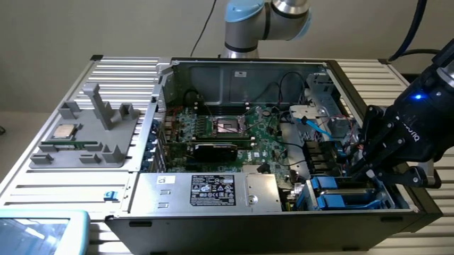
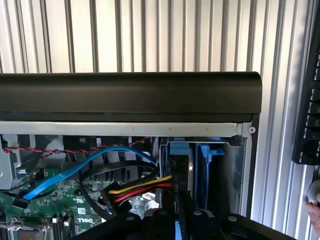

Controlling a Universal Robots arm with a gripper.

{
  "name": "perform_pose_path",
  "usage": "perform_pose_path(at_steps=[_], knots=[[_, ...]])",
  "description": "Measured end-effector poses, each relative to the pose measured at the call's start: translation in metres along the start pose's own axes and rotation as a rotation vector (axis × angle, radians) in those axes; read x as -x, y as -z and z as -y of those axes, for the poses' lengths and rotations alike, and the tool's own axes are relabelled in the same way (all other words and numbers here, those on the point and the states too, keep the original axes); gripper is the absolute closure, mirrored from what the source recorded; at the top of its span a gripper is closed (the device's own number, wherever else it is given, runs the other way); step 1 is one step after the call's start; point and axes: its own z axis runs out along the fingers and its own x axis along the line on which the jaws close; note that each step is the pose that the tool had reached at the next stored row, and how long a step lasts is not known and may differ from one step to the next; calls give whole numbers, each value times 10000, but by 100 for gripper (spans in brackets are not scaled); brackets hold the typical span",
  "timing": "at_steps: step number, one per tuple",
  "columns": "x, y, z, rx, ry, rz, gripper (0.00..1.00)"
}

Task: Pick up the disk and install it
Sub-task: 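Insert the first disk wire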

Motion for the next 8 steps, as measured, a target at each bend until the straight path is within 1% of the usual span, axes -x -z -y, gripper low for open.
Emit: perform_pose_path(at_steps=[1,8], knots=[[-5,-4,0,1,-2,14,84],[-7,-11,-2,-2,62,36,84]])
